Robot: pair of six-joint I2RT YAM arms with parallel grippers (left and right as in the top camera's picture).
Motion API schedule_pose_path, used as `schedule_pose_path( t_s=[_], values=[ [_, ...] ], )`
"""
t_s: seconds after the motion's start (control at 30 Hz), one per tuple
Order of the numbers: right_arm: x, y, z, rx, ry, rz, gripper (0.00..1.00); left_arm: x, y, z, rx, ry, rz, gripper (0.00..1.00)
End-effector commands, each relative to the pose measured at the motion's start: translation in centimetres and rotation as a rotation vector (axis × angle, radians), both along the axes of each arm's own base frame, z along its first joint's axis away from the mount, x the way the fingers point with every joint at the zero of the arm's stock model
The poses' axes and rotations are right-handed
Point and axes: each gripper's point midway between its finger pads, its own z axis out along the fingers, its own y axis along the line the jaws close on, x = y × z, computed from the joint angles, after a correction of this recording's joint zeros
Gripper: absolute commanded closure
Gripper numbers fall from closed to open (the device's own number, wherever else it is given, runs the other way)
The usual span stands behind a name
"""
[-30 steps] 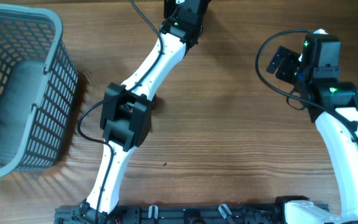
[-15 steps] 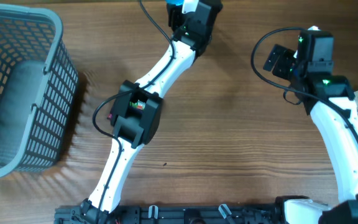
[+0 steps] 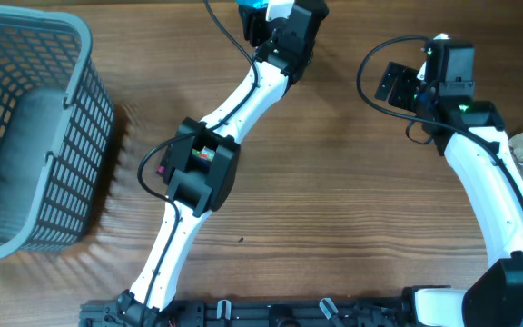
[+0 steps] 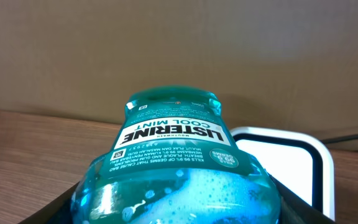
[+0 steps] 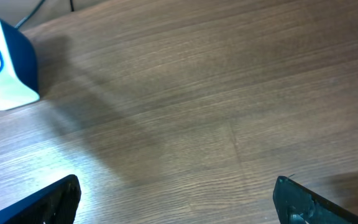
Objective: Scan the item barcode
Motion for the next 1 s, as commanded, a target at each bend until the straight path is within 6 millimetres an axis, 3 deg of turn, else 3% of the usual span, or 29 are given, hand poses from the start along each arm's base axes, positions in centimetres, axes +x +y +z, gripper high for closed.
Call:
schedule_pose_path(
  t_s=[0.0, 0.1, 0.43, 0.7, 0.97],
  values=[
    [0.0, 0.8, -0.6, 0.013, 0.007, 0.044, 0.00, -0.4, -0.4, -0.6, 0.024, -0.017, 0.036, 0.82],
    [0.1, 0.8, -0.5, 0.013, 0.003, 0.044, 0.00, -0.7, -1.1, -1.3, 0.030, -0.007, 0.025, 0.82],
    [0.1, 0.8, -0.5, 0.001, 0.003, 0.058, 0.00, -0.8, -1.7, -1.2, 0.024, -0.016, 0.017, 0.82],
    [0.2, 0.8, -0.4, -0.012, -0.003, 0.071, 0.00, -1.3, -3.3, -1.0, 0.015, -0.028, -0.008, 0.82],
    [0.3, 0.8, -0.3, -0.022, -0.005, 0.082, 0.00, -1.3, -3.5, -1.6, 0.000, -0.030, -0.008, 0.81]
  ],
)
